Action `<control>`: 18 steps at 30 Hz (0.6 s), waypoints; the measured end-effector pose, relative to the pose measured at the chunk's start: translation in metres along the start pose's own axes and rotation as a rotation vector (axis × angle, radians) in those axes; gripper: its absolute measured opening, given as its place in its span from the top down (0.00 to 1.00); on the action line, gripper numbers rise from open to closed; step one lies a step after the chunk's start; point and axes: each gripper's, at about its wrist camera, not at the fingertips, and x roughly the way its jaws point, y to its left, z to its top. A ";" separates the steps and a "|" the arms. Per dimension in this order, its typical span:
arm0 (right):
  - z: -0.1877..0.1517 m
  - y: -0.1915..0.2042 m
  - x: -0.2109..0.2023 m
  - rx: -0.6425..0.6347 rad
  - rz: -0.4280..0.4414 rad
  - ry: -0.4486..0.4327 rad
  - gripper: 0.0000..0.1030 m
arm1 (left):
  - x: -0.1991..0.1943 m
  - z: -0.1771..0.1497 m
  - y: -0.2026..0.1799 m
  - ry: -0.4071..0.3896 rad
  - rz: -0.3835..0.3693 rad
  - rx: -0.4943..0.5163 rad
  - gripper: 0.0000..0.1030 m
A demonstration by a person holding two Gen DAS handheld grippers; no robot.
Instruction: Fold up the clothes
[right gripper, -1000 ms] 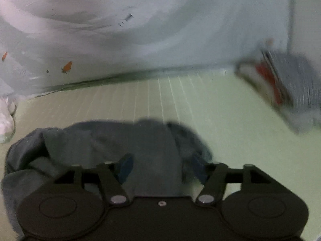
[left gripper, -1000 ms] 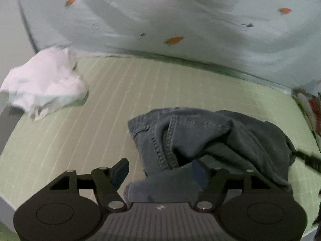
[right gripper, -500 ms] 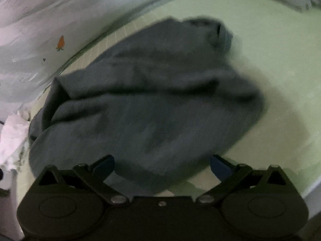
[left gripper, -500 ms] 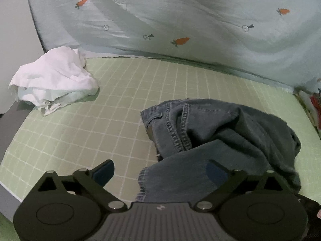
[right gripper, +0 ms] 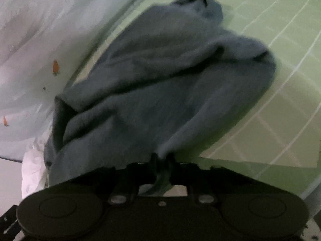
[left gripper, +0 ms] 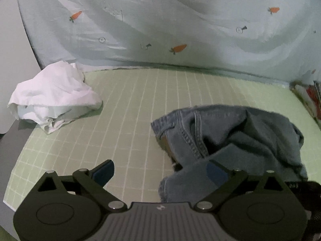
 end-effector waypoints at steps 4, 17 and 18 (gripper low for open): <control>0.021 0.008 -0.036 -0.196 -0.056 -0.134 0.96 | -0.002 0.008 -0.009 -0.028 -0.007 -0.028 0.05; 0.119 0.003 -0.106 -0.752 -0.354 -0.529 0.96 | 0.014 0.019 -0.048 -0.027 0.081 -0.133 0.05; 0.122 0.001 -0.102 -0.801 -0.403 -0.548 0.96 | 0.016 0.018 -0.049 -0.023 0.093 -0.143 0.05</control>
